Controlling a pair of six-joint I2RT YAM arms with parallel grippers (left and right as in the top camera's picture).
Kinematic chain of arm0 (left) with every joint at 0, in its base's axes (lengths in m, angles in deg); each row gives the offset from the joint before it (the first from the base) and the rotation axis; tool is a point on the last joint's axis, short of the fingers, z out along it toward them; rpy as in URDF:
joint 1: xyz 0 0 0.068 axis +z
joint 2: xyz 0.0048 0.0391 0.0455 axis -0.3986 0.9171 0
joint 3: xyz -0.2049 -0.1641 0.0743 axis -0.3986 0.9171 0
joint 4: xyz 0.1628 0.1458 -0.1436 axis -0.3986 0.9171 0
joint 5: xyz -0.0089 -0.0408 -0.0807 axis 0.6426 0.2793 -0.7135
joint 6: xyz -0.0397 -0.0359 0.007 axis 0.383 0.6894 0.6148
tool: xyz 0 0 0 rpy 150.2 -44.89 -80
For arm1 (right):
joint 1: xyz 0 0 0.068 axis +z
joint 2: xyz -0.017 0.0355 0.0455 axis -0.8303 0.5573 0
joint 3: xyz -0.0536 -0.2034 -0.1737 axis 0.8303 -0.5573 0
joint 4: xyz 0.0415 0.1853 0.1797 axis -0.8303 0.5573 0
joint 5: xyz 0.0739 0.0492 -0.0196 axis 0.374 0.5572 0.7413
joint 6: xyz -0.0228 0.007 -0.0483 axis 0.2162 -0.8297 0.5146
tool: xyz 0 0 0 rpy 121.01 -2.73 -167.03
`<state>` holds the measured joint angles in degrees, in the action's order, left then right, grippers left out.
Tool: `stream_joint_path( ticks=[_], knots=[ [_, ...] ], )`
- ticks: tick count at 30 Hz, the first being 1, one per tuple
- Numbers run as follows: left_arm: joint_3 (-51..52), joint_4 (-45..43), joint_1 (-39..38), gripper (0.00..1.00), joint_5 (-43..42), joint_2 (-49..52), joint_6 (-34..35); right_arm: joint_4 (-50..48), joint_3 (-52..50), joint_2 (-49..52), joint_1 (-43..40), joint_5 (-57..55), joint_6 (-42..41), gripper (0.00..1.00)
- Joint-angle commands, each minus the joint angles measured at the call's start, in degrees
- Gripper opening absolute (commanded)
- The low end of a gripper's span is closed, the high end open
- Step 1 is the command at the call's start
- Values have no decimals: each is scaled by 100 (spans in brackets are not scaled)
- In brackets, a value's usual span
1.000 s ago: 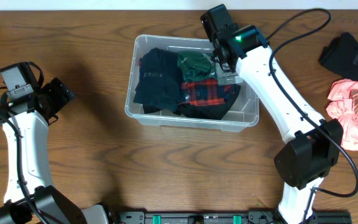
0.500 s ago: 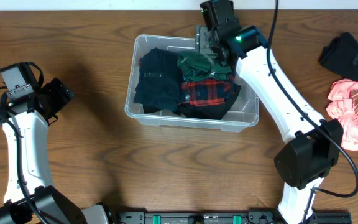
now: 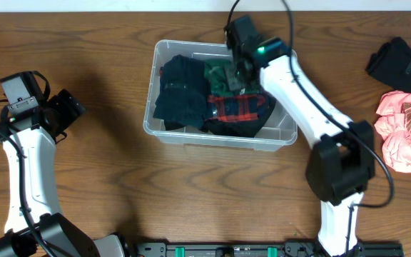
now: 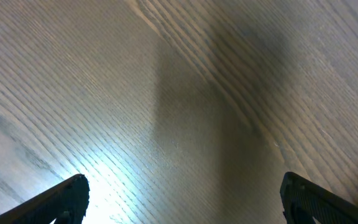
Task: Pack container
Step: 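Lower the green garment into the bin's back right and open the right gripper, then move the right gripper to the pink printed shirt and grasp it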
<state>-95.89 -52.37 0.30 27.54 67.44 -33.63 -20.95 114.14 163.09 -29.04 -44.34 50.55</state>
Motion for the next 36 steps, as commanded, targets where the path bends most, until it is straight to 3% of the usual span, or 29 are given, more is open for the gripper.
stream_joint_path(
  ticks=[1, 6, 10, 13, 19, 21, 30, 36],
  knots=[
    [-83, 22, 20, 98, 26, -17, -46, -33, -337, 391, 127, 321, -81, 9],
    [-83, 22, 20, 98, 26, -17, -46, -151, -417, 605, 146, 319, -79, 4],
    [-83, 22, 20, 98, 26, -17, -46, -122, -195, 402, 55, 319, -76, 6],
    [-83, 22, 20, 98, 26, -17, -46, 17, 63, 109, -68, 319, -76, 22],
    [-83, 22, 20, 98, 26, -17, -48, 509, 461, -833, -588, 319, -76, 82],
    [-83, 22, 20, 98, 26, -17, -46, 710, 463, -1156, -866, 319, -79, 96],
    [-83, 22, 20, 98, 26, -17, -46, 1998, 459, -1779, -2874, 350, -579, 99],
    [-83, 22, 20, 98, 26, -17, -46, 2116, -111, -1777, -4118, 376, -970, 99]
  ],
)
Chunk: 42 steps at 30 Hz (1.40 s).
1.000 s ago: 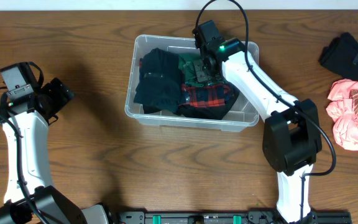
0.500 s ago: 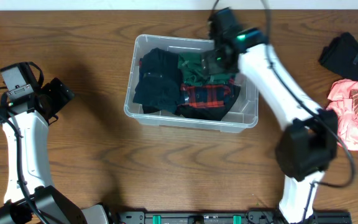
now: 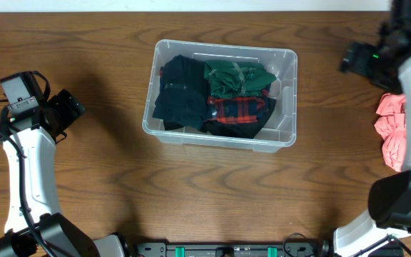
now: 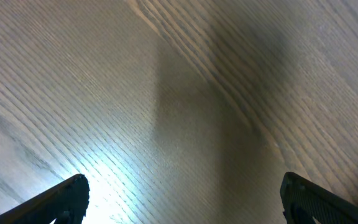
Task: Pack container
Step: 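Move the right gripper to the pink printed shirt and grasp it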
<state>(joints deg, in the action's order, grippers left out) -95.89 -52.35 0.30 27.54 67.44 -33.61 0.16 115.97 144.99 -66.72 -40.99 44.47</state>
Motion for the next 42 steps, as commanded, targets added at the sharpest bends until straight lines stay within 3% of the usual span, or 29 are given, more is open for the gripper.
stream_joint_path(
  ticks=[1, 10, 17, 22, 33, 42],
  knots=[
    [-83, 20, 20, 98, 26, -17, -48, -66, -463, 31, -555, 42, -470, 99],
    [-83, 20, 20, 98, 26, -17, -50, -1169, -2013, 31, -2234, 831, -695, 99],
    [-83, 20, 20, 98, 26, -17, -48, -2310, -2863, 33, -3163, 1665, 468, 99],
    [-83, 20, 20, 98, 26, -17, -48, -2815, -3073, 35, -3624, 1794, 1576, 97],
    [-83, 20, 20, 98, 26, -17, -48, -3228, -3528, 35, -4553, 1744, 1735, 94],
    [-83, 20, 20, 98, 26, -17, -48, -4378, -4454, 35, -4505, 1821, 1733, 89]
  ],
)
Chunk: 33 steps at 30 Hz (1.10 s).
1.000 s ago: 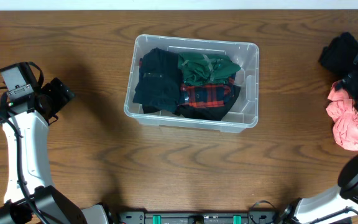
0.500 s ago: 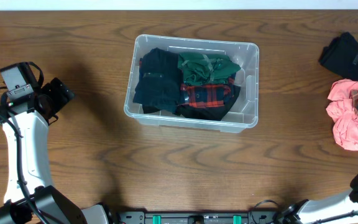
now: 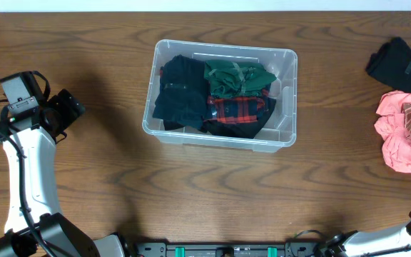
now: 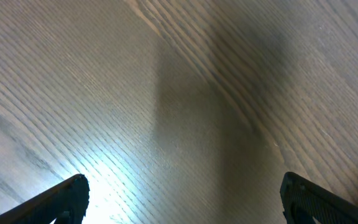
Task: Pack container
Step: 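Move the right gripper to the pink printed shirt and grasp it, then carry the pink shirt with the right gripper into the bin's front right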
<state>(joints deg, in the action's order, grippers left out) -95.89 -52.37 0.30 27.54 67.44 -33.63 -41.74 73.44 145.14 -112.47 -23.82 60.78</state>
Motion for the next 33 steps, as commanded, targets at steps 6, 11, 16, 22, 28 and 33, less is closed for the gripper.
stream_joint_path(
  ticks=[6, 11, 16, 22, 28, 33],
  knots=[
    [-83, 22, 20, 98, 26, -17, -48, -780, -505, 22, 269, 131, 61, 72],
    [-83, 22, 20, 98, 26, -17, -46, -1019, -538, 22, 396, 197, -195, 25],
    [-83, 22, 20, 98, 26, -17, -46, -1088, -531, -9, 511, 774, -789, 1],
    [-83, 22, 20, 98, 26, -17, -48, -1016, -271, -372, 837, 1661, -1126, 1],
    [-83, 20, 20, 98, 26, -17, -46, -531, 315, -1390, 1510, 2835, -1132, 1],
    [-83, 22, 20, 98, 26, -17, -48, -109, 925, -2190, 2223, 2830, -1150, 1]
  ],
)
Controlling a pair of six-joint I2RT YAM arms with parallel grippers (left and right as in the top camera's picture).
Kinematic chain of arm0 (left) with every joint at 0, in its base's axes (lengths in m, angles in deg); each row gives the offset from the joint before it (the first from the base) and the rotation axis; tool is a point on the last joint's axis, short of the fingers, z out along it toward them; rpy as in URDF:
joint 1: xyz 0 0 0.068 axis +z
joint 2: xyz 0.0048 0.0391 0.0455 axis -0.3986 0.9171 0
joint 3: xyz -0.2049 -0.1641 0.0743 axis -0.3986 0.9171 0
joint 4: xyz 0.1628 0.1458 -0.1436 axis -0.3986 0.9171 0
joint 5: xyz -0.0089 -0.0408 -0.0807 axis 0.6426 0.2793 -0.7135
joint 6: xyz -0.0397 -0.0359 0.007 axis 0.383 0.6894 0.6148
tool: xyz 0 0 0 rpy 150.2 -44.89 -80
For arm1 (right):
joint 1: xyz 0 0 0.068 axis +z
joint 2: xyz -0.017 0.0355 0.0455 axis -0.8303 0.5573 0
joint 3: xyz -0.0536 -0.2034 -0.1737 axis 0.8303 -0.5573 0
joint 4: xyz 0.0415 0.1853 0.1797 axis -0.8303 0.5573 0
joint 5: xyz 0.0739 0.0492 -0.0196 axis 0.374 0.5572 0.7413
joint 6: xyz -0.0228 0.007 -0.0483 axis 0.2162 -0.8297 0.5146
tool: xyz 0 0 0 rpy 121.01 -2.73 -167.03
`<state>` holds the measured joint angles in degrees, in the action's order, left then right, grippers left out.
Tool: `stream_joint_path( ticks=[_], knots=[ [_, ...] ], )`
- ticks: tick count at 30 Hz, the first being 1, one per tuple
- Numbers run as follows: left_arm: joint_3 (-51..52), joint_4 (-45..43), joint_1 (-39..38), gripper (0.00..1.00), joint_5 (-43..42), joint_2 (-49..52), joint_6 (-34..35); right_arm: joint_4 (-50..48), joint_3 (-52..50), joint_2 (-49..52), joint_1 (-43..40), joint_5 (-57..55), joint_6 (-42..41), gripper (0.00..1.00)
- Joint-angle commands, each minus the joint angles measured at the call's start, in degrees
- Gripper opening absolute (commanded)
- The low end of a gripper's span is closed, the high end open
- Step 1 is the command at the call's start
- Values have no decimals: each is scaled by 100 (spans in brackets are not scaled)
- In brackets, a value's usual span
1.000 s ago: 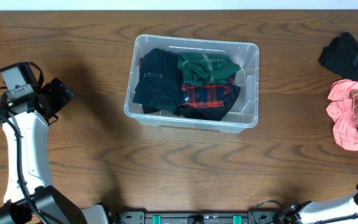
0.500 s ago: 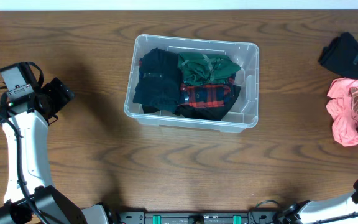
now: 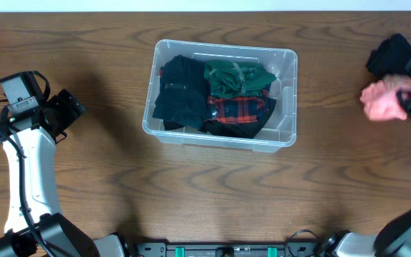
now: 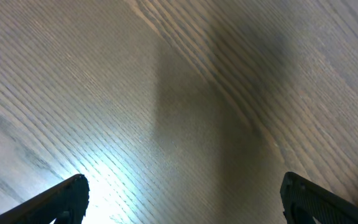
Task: Pack container
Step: 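Carry the pink shirt with the right gripper into the bin's front right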
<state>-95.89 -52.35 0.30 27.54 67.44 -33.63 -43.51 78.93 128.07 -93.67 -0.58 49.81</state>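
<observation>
A clear plastic container (image 3: 288, 135) stands mid-table in the overhead view. It holds a dark navy garment (image 3: 177, 93), a green garment (image 3: 234, 77) and a red plaid garment (image 3: 240, 113). At the right edge my right gripper (image 3: 407, 100) is shut on a bunched pink garment (image 3: 382, 101), held left of where the arm enters the view. A black garment (image 3: 398, 56) lies just behind it. My left gripper (image 3: 73, 107) stays far left of the container. Its fingers (image 4: 67, 193) are spread wide over bare wood, so it is open (image 4: 182, 186) and holds nothing.
The wooden table (image 3: 212, 200) runs all round the container. The left arm's white link (image 3: 31, 171) reaches along the left side. A black rail (image 3: 227, 250) runs along the front edge.
The pink garment lay spread flat at the right edge with my right gripper at its lower right. Now it is bunched, held by that gripper, and sits further back and left. The left arm is unchanged.
My right gripper was first inside the container over the green garment. Then it was at the far right by the black and pink garments, with the green one left in the container. Later it sat at the pink garment's edge, and now it holds that garment.
</observation>
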Motion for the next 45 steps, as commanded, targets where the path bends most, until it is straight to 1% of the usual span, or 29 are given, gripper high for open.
stream_joint_path(
  ticks=[1, 4, 9, 12, 18, 20, 25, 27, 30, 34, 45],
  knots=[
    [-83, 20, 20, 98, 26, -17, -46, 81, 468, -601, 525, 509, -55, 1],
    [-83, 20, 20, 98, 26, -17, -46, 205, 728, -927, 1224, 498, -127, 1],
    [-83, 20, 20, 98, 26, -17, -46, 227, 857, -1320, 2417, 564, -409, 1],
    [-83, 20, 20, 98, 26, -17, -48, 402, 857, -1419, 3086, 573, -358, 1],
    [-83, 20, 20, 98, 26, -17, -48, 887, 857, -1397, 4404, 1045, 505, 1],
    [-83, 20, 20, 98, 26, -17, -46, 1001, 857, -1394, 4690, 1099, 551, 1],
    [-83, 20, 20, 98, 26, -17, -46, 1268, 857, -1394, 5368, 1648, 1064, 1],
    [-83, 20, 20, 98, 26, -17, -46, 1569, 857, -1394, 5484, 1648, 1357, 1],
    [-83, 20, 20, 98, 26, -17, -48, 2184, 855, -1379, 5431, 1528, 1838, 1],
    [-83, 20, 20, 98, 26, -17, -46, 2638, 855, -1252, 5344, 1093, 2190, 1],
    [-83, 20, 20, 98, 26, -17, -48, 2179, 855, -308, 5329, 1023, 2251, 1]
  ],
)
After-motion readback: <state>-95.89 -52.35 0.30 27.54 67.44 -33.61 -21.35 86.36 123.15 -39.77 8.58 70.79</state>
